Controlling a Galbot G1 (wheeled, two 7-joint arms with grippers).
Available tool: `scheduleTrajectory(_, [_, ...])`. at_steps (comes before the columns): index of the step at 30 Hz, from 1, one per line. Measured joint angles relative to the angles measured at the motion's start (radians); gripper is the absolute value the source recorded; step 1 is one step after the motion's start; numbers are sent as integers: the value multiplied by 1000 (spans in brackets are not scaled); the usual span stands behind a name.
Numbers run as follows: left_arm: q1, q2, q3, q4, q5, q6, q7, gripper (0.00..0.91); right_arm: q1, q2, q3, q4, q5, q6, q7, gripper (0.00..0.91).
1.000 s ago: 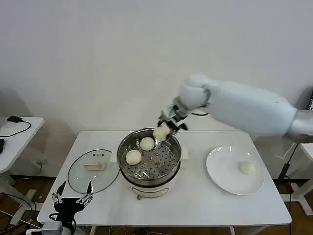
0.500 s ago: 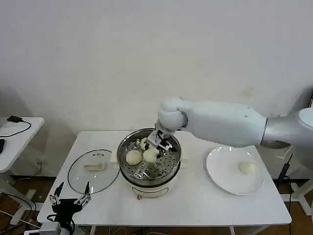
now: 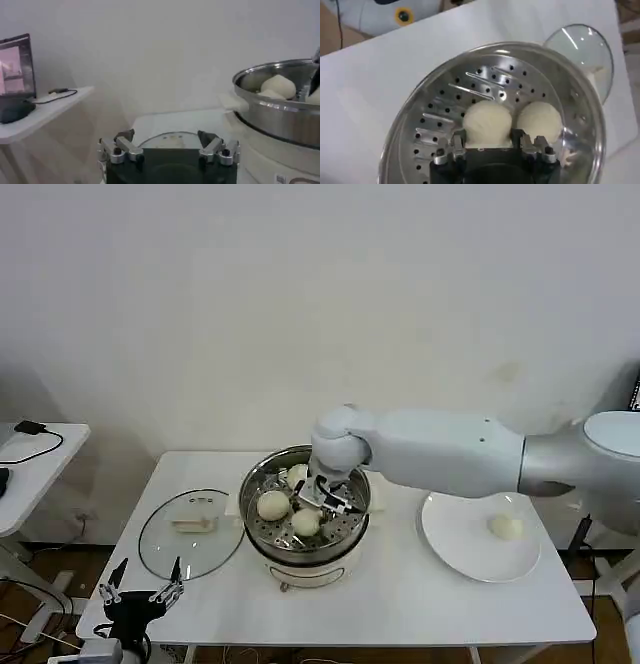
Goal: Take steamed baozi put them in steamer then cover it.
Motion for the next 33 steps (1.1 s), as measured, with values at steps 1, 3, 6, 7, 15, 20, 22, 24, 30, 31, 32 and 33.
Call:
scheduleTrajectory(1, [-1,0,0,1,0,0,0,907,-1,-1,-1,2,-1,2,0,595])
scheduleTrajectory(3, [-3,0,1,3,0,0,0,907,-3,-1,-4,6,-2,4,-1,595])
scheduleTrajectory(6, [-4,0,3,4,0,0,0,907,-6,-2,-7,11,-2,5,-1,595])
scheduleTrajectory(7, [-4,0,4,4,0,0,0,907,-7,-2,-8,13,-1,5,-1,595])
scheduleTrajectory(15, [-5,1,4,3,0,0,0,907,-8,4,-11,10,1,10,-2,907])
scheduleTrajectory(20, [-6,3,4,4,0,0,0,907,-4,2,-11,10,2,15,-2,907])
scheduleTrajectory(22, [-8,3,4,4,-1,0,0,907,1,-2,-10,10,5,15,-1,907])
scheduleTrajectory(24, [-10,3,4,4,-2,1,0,907,7,-7,-9,8,9,14,-1,907])
scheduleTrajectory(30, [-17,7,10,4,-2,1,0,907,32,-24,0,-2,27,8,4,907])
scheduleTrajectory(31, [-19,8,11,6,-2,1,1,907,37,-28,2,-4,31,7,5,907])
scheduleTrajectory(32, [-20,9,12,7,-2,1,1,907,42,-31,5,-5,36,4,6,907])
scheduleTrajectory(33, [-23,12,13,9,-3,2,1,907,49,-37,8,-8,43,2,8,907])
